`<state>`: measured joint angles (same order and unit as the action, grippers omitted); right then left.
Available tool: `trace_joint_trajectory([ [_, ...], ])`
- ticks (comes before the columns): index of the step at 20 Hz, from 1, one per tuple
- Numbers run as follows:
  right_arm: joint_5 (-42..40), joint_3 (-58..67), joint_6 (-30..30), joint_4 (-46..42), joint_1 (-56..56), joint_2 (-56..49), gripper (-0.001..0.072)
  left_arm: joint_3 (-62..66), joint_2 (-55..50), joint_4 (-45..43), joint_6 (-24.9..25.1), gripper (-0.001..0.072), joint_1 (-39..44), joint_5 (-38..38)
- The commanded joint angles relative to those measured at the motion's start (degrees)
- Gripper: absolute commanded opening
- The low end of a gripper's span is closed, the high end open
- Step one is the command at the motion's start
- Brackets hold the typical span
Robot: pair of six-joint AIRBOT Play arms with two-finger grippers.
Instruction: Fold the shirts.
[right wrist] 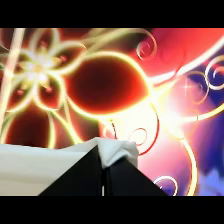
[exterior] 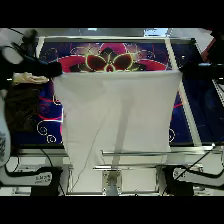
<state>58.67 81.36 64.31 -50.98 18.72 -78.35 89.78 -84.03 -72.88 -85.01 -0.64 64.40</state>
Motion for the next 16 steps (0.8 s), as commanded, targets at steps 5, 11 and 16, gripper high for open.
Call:
trace_joint_trajectory([
  [5,-14.08,-1.09,1.62,-2.64,-4.17,-18.16,0.0024,-0.02,-16.72,-3.30,-4.44,0.0015,1.11,-10.86],
  [11,-2.82,-1.01,1.44,-11.93,-4.11,-14.19,0.0023,-2.54,-8.98,-5.88,2.21,0.0015,5.07,-1.14],
  [16,3.56,-4.70,1.44,-13.99,-4.24,-14.14,0.0023,-13.55,-7.08,-8.17,-0.24,0.0015,6.05,-1.38],
])
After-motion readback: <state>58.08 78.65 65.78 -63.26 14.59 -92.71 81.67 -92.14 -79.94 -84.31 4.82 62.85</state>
